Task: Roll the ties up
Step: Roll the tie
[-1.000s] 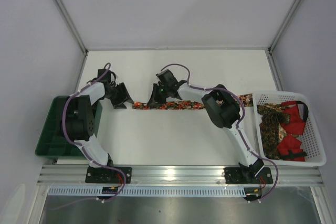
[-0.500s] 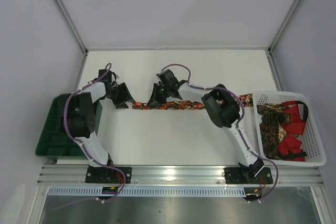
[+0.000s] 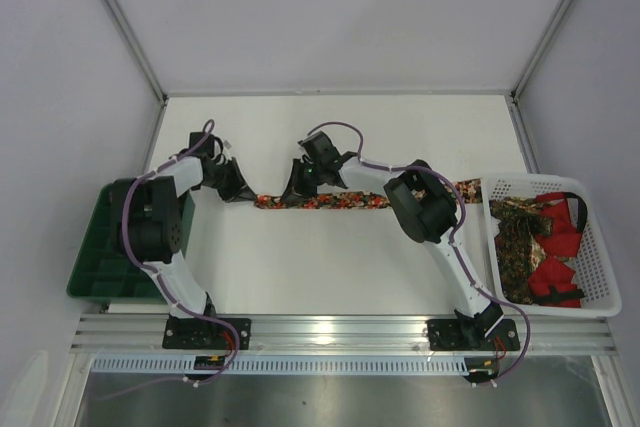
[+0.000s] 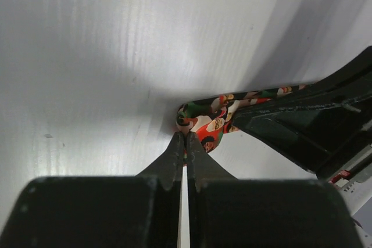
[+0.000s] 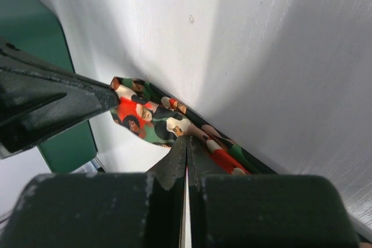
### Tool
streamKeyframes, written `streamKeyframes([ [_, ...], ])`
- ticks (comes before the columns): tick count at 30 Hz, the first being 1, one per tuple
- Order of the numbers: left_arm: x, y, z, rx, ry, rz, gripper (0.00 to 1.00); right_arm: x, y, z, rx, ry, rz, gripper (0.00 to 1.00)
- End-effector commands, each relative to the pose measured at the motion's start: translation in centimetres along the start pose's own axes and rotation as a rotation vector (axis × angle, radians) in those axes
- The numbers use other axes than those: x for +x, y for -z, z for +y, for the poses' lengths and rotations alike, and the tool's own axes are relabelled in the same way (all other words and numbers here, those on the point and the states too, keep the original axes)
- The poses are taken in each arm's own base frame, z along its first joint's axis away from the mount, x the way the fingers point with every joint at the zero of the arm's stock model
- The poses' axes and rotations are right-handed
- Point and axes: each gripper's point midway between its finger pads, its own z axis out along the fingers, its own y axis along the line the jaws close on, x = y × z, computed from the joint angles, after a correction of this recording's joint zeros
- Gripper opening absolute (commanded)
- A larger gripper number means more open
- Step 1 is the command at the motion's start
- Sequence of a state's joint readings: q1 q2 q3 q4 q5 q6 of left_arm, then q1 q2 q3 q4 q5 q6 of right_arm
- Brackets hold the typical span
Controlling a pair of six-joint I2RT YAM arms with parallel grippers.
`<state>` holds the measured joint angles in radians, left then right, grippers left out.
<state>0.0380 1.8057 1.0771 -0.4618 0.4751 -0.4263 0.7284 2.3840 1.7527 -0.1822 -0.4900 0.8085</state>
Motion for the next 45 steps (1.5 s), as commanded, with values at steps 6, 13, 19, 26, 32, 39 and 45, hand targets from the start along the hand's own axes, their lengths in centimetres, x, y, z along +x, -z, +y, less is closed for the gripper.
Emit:
streamKeyframes([
  [6,0.4,2.7,-7.9,0.147,-0.093,-0.059,0.0,2.4,-1.6,-3.9,0.112,-0.022,0.07,0.0],
  [13,1.9,1.7,-11.0,0.171,-0.101,-0.024,0.0,2.9,-1.5,-3.4,0.089,-0.027,0.086,0.0],
  [19,1.3,1.6,-11.1,0.16,-0.058,-0.048,0.0,3.2,-0.6,-2.3,0.025,-0.036,0.095,0.0],
  [26,1.3,1.1,-11.4,0.147,-0.055,-0.05,0.0,2.1,0.9,-0.6,-0.042,-0.029,0.077,0.0],
  [32,1.4,1.1,-10.6,0.11,-0.076,-0.051,0.0,1.4,2.8,0.1,-0.034,-0.021,0.057,0.0],
  [39,1.3,1.2,-10.5,0.1,-0.083,-0.053,0.01,1.3,4.8,0.2,-0.048,-0.028,0.029,0.0],
  [45,1.5,1.1,-10.5,0.089,-0.101,-0.054,0.01,1.3,6.2,-0.8,-0.035,-0.032,0.009,0.0],
])
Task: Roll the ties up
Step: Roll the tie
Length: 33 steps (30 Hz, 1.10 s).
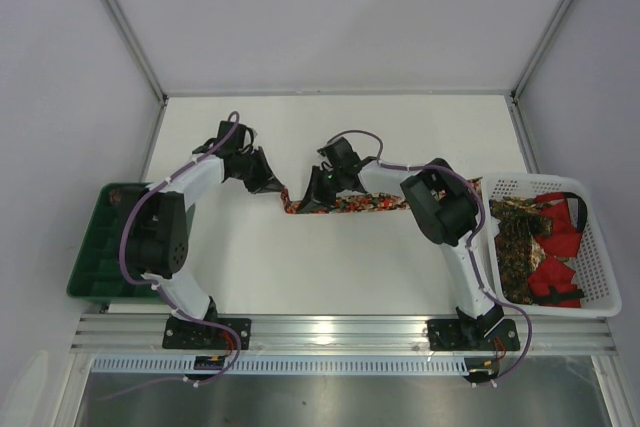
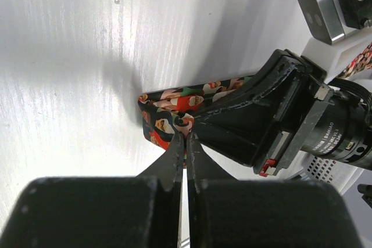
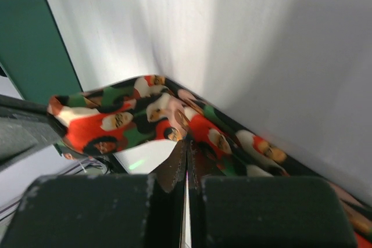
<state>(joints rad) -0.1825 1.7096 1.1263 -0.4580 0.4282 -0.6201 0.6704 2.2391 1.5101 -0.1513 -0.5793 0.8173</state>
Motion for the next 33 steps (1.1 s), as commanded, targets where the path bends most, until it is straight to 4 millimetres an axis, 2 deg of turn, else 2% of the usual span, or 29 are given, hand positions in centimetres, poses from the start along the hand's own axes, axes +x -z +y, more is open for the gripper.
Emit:
streamKeyframes([
  [1,-1.0,0.6,-1.5,0.021,-0.054,-0.037,0.01,-0.8,2.2,1.5,-0.023,0.047,-0.054,0.0],
  [5,-0.6,0.5,-1.8,0.021,-0.064,-0.032,0.0,-0.8,2.0,0.5,-0.004,0.04,-0.058,0.0],
  [11,0.0,0.2,-2.5,0.032,-0.077,-0.015,0.0,-1.6,1.2,0.9,-0.02,0.051,-0.063,0.0],
  [14,0.2,0.0,-3.1,0.039,-0.087,-0.011,0.0,-1.6,0.8,0.3,-0.013,0.038,-0.053,0.0],
  [21,1.2,-2.0,-4.1,0.059,-0.08,0.039,0.0,-1.4,1.0,0.3,-0.016,0.014,-0.051,0.0],
  [26,1.1,-3.0,-4.5,0.057,-0.086,0.052,0.0,-2.2,2.6,1.0,-0.023,0.004,-0.08,0.0],
  [33,1.9,-4.6,-3.8,0.039,-0.088,0.08,0.0,-3.9,6.3,-0.2,0.081,0.022,-0.163,0.0],
])
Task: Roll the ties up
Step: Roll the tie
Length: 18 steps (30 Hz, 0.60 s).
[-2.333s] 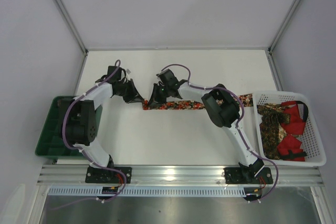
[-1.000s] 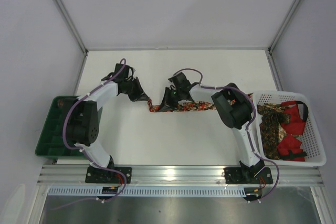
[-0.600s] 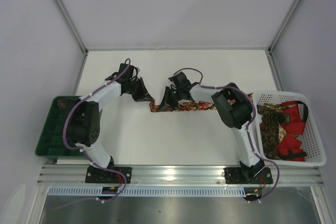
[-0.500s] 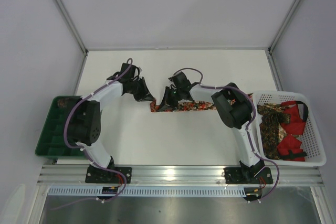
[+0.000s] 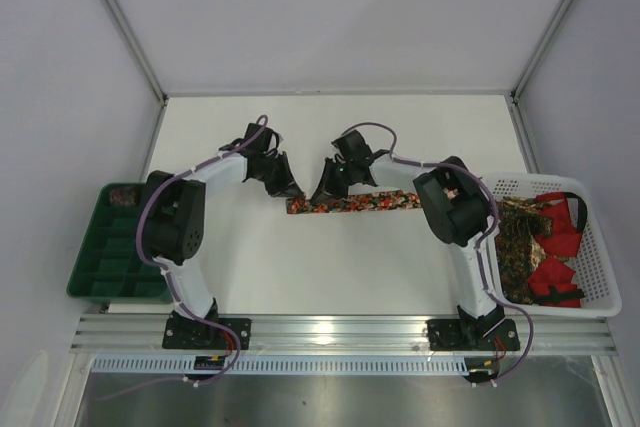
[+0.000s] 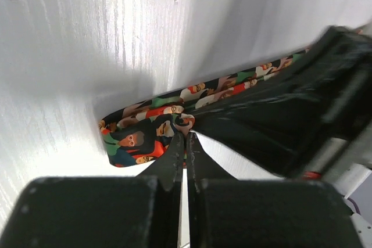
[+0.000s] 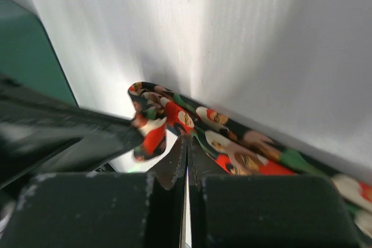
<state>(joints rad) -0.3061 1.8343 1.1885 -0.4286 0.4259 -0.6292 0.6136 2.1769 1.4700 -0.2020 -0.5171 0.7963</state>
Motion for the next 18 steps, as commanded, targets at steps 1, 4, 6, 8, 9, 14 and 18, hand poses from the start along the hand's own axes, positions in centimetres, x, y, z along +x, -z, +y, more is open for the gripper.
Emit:
streamKeyframes([
  [1,-0.9,-0.6,-1.4,0.036,-0.019,-0.02,0.0,-2.2,3.9,1.0,0.028,0.053,-0.096,0.0],
  [4,-0.8,-1.2,-0.9,0.029,-0.022,-0.016,0.01,-2.4,5.0,0.6,0.042,0.064,-0.107,0.0],
  [6,-0.9,-1.5,-0.7,0.033,-0.035,-0.02,0.09,-2.3,4.9,0.6,0.037,0.065,-0.094,0.0],
  [8,-0.8,-1.6,-0.7,0.042,-0.054,-0.024,0.16,-2.5,5.0,0.8,0.03,0.068,-0.094,0.0],
  [9,-0.8,-1.5,-0.8,0.048,-0.059,-0.025,0.18,-2.5,5.0,1.0,0.028,0.068,-0.094,0.0],
  [14,-0.5,-1.2,-0.6,0.051,-0.091,-0.033,0.31,-3.1,5.1,1.4,0.033,0.091,-0.092,0.0],
  [18,-0.1,-0.6,-0.7,0.056,-0.104,-0.041,0.36,-3.4,5.2,1.8,0.024,0.091,-0.099,0.0],
])
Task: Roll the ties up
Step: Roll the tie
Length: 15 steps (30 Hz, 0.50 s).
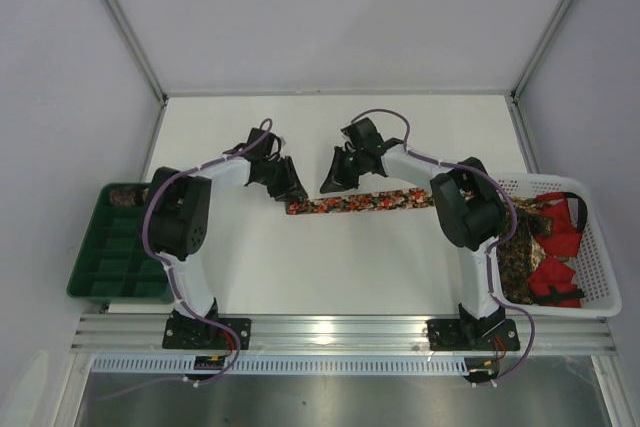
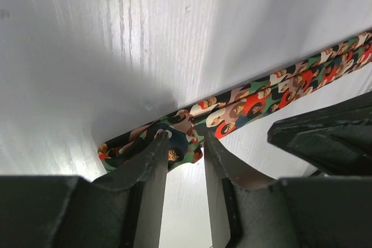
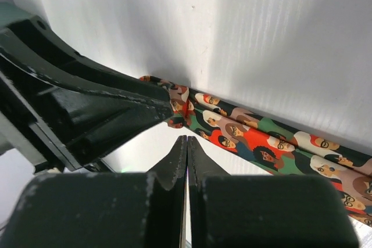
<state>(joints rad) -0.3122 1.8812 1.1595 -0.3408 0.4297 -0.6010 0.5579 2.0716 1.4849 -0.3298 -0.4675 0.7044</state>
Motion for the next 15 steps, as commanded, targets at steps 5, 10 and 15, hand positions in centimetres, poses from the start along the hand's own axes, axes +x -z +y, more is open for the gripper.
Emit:
streamKeyframes([
  [5,-0.9,3.4,-2.5,0.059,-0.1,-0.091,0.41,-1.2,0.3,1.7,-0.026,0.04,-0.026,0.0],
  [10,-1.4,4.6,-3.0,0.075,-0.099,-0.118,0.43,-0.5,-0.3,2.6,-0.045,0.045,-0.003,0.0],
  [15,-1.4,5.1,-2.3,0.054,-0.089,-0.132,0.43,-0.1,-1.2,3.8,-0.071,0.045,0.025,0.0],
])
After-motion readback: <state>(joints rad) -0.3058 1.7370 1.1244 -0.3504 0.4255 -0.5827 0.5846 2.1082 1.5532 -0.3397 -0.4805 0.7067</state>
